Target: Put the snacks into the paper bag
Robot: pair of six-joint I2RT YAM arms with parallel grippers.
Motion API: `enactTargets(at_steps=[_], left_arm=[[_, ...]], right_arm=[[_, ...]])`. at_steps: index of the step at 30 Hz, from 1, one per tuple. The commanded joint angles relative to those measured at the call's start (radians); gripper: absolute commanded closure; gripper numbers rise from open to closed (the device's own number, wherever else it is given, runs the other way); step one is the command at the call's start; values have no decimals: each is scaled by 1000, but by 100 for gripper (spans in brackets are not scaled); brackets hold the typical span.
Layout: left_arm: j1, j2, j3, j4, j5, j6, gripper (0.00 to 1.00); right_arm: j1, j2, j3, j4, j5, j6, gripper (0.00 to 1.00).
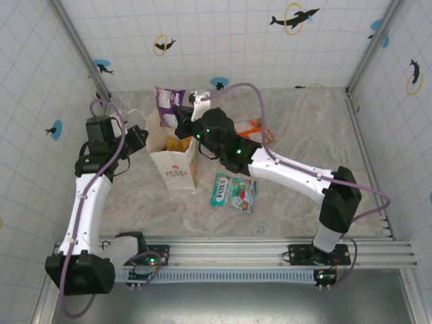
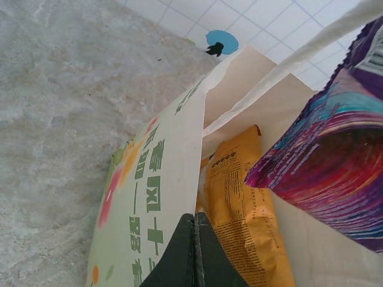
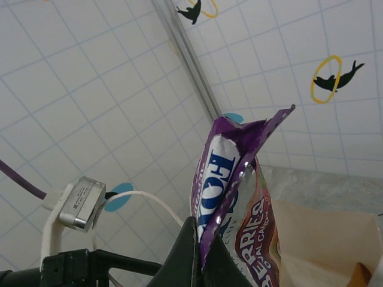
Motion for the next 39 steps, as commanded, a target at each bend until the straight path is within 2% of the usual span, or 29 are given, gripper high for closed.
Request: enactTargets(at_steps=[1, 3, 6, 9, 17, 25, 29, 32, 35, 39], left_arm=[[-2, -6, 0, 42, 16, 2, 100], [-2, -7, 0, 42, 15, 1, 100], [-2, -7, 2, 41, 16, 0, 100], [-2, -8, 2, 40, 15, 0, 100], [-3, -6, 0, 44, 17, -1, 100], [-2, -8, 8, 37, 11, 2, 100], [-2, -9, 3, 37, 10, 3, 100], [-2, -9, 3, 38, 9, 1, 100], [-3, -6, 2, 37, 9, 0, 100], [-1, -6, 5, 40, 13, -4, 100]], right_arm=[[9, 3, 66, 32, 40, -12, 97], [11, 2, 66, 27, 41, -11, 90], [12, -1, 70, 13, 41, -13, 68], [14, -8, 79, -7, 49, -29, 57], [22, -65, 32, 14, 92, -82, 55], [-13, -216, -167, 32, 185, -104, 53], [-111, -310, -324, 3, 148, 13, 52], [-222, -374, -453, -5, 38, 167, 51], [-339, -439, -619, 75, -71, 318, 51], [-454, -489, -771, 121, -102, 429, 50]])
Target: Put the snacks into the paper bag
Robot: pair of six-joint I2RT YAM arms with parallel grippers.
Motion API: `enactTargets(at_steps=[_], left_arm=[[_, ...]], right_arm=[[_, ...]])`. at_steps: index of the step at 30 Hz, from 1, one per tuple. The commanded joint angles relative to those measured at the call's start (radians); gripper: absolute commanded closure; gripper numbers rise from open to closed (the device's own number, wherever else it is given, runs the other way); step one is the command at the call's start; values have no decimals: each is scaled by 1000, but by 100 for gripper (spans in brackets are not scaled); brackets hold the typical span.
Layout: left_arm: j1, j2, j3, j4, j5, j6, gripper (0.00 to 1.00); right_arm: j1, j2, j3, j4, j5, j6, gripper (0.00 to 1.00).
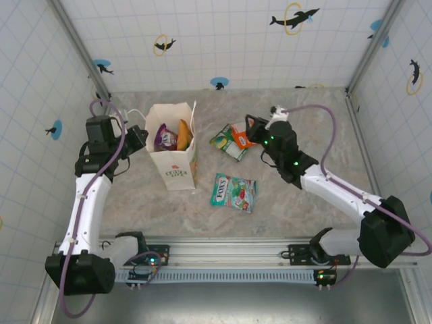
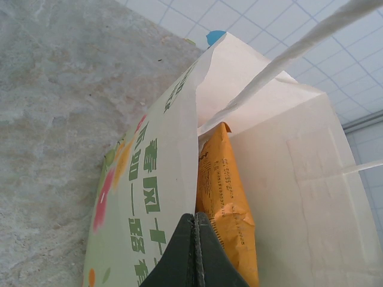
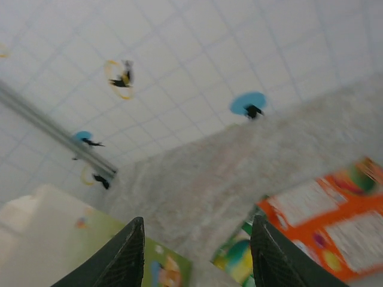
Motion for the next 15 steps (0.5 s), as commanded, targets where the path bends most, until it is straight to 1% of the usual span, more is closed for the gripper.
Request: enactTargets(at_steps=[1, 4, 7, 13, 15], left_arm=[[-3, -6, 7, 39, 13, -2, 100], [-3, -7, 15, 34, 8, -1, 100], [-3, -1, 21, 35, 10, -1, 100], [-3, 18, 31, 34, 15, -1, 100], [-3, 21, 34, 32, 14, 0, 100]], right_arm=[[-62, -56, -93, 95, -75, 169, 49], [-125, -65, -170, 152, -96, 241, 48], [-185, -33, -240, 227, -144, 324, 47], [-226, 102, -312, 389, -169, 464, 47], [-240, 170, -314, 449, -200, 509, 45]])
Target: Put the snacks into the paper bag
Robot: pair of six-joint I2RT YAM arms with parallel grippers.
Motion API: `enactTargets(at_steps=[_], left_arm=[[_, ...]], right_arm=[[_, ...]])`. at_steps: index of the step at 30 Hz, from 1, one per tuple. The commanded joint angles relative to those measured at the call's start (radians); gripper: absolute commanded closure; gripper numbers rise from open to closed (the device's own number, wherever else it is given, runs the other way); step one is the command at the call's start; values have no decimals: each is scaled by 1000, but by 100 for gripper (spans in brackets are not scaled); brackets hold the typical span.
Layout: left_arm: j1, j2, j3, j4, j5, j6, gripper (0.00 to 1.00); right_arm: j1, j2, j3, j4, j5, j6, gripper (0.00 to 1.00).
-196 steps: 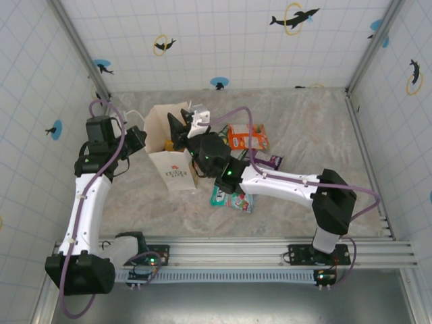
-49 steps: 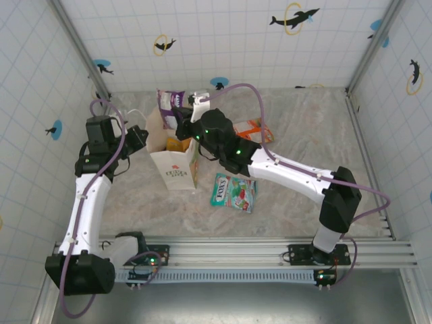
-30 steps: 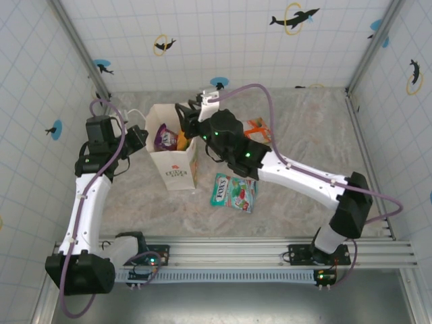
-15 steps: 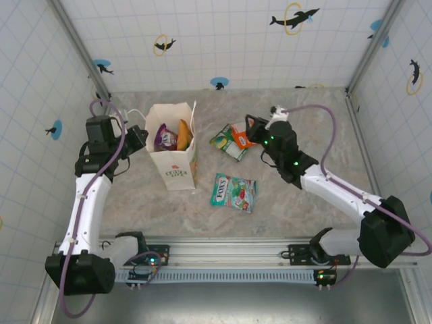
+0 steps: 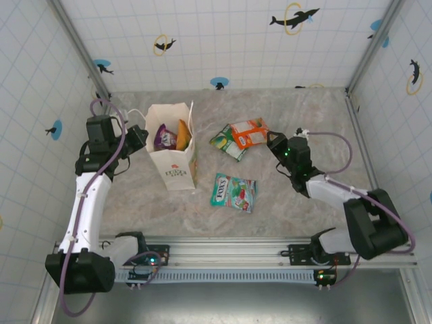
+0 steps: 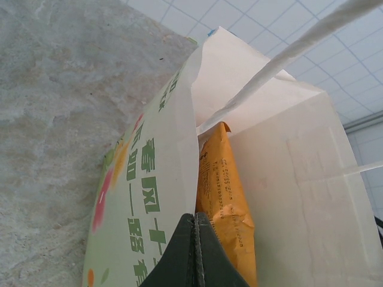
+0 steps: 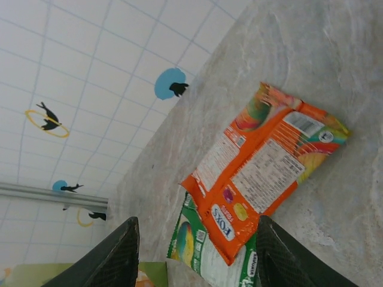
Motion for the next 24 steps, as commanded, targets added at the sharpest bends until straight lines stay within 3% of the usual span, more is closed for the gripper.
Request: enactTargets(at_steps=[1, 10, 24], left_arm=[[-2, 7, 34, 26, 12, 0, 100], [-1, 7, 45, 15, -4, 1, 100], [-3, 15, 45, 6, -17, 5, 100]], right_arm=[[-20, 93, -12, 165, -52, 121, 44], [-24, 336, 38, 356, -83, 277, 43], [-17, 543, 154, 411, -52, 375, 44]])
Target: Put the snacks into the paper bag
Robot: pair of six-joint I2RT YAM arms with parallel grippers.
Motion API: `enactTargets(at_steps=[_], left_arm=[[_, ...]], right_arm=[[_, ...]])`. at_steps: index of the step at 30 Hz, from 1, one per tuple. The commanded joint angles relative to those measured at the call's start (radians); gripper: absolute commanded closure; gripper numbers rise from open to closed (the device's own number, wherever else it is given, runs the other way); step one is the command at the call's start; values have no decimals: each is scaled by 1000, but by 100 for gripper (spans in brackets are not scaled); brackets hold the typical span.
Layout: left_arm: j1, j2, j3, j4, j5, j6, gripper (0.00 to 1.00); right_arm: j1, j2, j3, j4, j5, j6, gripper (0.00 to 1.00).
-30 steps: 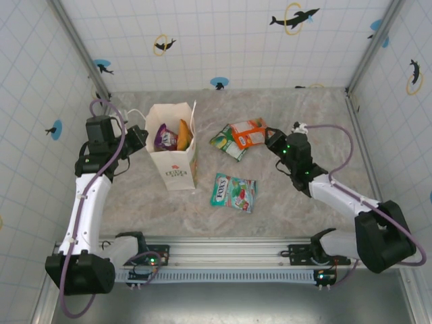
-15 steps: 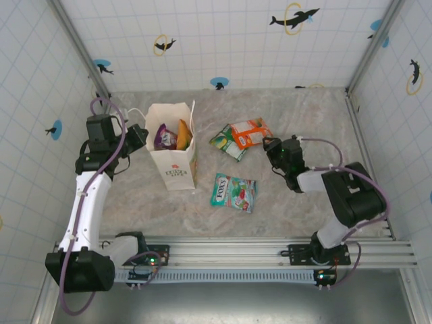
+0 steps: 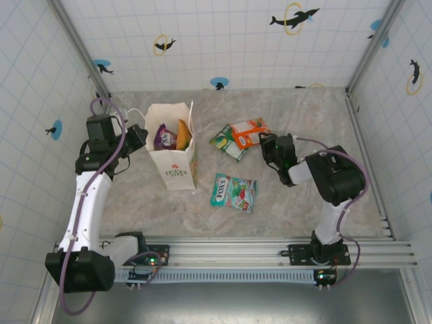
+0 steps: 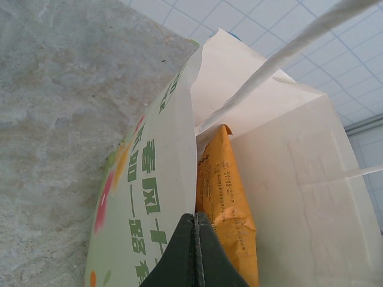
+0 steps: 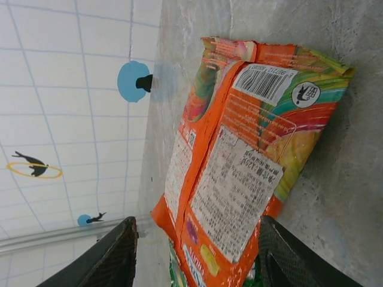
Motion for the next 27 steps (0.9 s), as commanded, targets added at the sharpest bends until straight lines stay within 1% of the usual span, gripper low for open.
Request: enactTargets(at_steps=[1, 6, 12, 22, 25, 27], left_arm=[[-3, 9, 38, 7, -8, 3, 100], [-3, 15, 36, 9, -10, 4, 100], [-3, 23, 32, 12, -6, 4, 100], [-3, 33, 35, 13, -9, 4, 100], [-3, 36, 33, 20, -6, 2, 100], [-2, 37, 32, 22, -5, 1, 100]], right_arm=[[8, 46, 39, 53, 22, 40, 44], [23, 65, 51, 27, 42, 39, 43], [17, 111, 75, 16, 57, 46, 43], [1, 197, 163, 0, 57, 43, 44], [-1, 227, 179, 23, 68, 64, 46], [-2, 244, 186, 39, 76, 67, 49]])
